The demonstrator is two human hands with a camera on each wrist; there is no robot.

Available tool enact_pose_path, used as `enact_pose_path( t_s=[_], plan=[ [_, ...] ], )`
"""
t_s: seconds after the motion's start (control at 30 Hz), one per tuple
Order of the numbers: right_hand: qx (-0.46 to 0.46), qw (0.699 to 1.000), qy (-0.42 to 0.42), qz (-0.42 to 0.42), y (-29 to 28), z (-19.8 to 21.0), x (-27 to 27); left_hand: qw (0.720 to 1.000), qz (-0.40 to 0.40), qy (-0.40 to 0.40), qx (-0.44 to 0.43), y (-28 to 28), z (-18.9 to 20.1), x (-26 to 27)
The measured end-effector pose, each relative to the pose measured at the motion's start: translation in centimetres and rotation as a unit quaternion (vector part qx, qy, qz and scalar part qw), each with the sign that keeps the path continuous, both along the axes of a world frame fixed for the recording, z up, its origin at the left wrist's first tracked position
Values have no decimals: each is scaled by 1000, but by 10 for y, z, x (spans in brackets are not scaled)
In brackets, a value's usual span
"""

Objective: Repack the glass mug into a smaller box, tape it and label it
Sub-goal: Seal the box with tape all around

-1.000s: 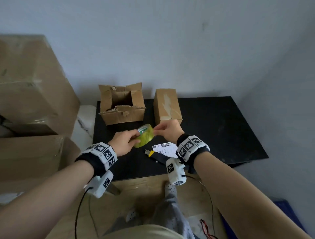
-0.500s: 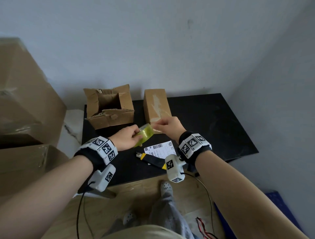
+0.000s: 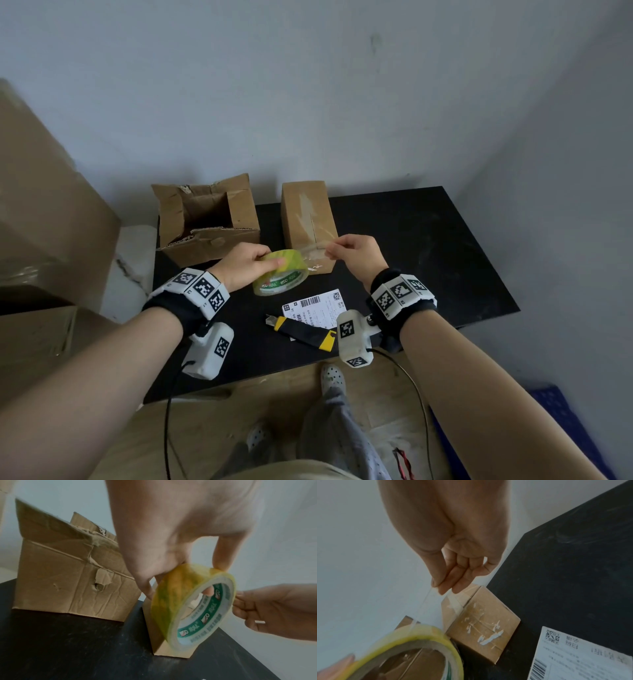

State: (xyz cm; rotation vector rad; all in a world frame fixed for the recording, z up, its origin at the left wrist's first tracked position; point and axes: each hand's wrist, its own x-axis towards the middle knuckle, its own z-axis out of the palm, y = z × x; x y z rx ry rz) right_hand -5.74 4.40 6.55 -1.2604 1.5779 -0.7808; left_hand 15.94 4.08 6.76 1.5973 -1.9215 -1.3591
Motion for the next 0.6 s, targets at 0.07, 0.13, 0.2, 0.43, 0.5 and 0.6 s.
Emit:
enact_pose_path(
  t_s=[0.07, 0.13, 0.2, 0.43, 0.5, 0.6],
  plan=[
    [9, 1000, -8, -4, -4, 0, -5, 1000, 0, -26, -4, -5, -4, 4],
    [9, 1000, -15, -18, -12, 0, -13, 996, 24, -81, -20, -8, -11, 9],
    [12, 1000, -16, -22, -19, 1, -24, 994, 40, -102, -27, -9, -17, 9],
    [72, 996, -46, -29, -25, -4, -38, 992, 64, -97, -55, -15, -24, -4],
    [81, 995, -38, -48, -28, -8, -41, 990, 81, -94, -64, -17, -26, -9],
    [84, 992, -44, -80, -33, -14, -44, 984, 93, -125, -82, -25, -27, -16]
  ],
)
